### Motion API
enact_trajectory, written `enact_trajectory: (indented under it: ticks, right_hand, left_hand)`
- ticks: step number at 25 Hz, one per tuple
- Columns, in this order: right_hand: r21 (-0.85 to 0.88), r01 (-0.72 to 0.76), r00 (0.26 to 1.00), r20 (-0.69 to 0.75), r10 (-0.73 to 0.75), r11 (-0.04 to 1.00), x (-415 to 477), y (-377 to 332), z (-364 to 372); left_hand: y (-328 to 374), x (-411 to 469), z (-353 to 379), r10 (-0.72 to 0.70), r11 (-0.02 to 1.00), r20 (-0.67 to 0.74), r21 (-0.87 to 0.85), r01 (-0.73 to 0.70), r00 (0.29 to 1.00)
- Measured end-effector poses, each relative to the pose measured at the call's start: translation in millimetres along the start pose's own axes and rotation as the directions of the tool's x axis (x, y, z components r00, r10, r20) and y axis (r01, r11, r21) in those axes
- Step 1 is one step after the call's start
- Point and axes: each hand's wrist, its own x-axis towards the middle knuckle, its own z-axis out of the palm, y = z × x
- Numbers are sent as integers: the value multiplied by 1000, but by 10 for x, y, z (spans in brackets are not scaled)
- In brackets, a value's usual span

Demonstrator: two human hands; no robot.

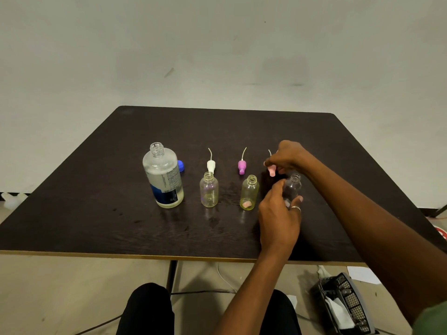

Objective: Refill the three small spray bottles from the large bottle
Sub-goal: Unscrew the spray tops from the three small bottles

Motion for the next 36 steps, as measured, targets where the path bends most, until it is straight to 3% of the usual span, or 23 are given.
enact_trajectory:
  ticks: [20,28,36]
  right_hand:
    - [131,-44,998,39,39,990,-39,129,-57]
    - [172,-72,997,32,67,982,-194,176,-189]
    - [235,-10,1000,-24,16,972,-342,131,-337]
  left_hand:
    - [69,-31,-48,5,1000,-4,7,-5,1000]
    - [46,-18,-30,-54,999,22,-8,54,998]
    - [54,-38,-42,-92,995,6,-33,92,996]
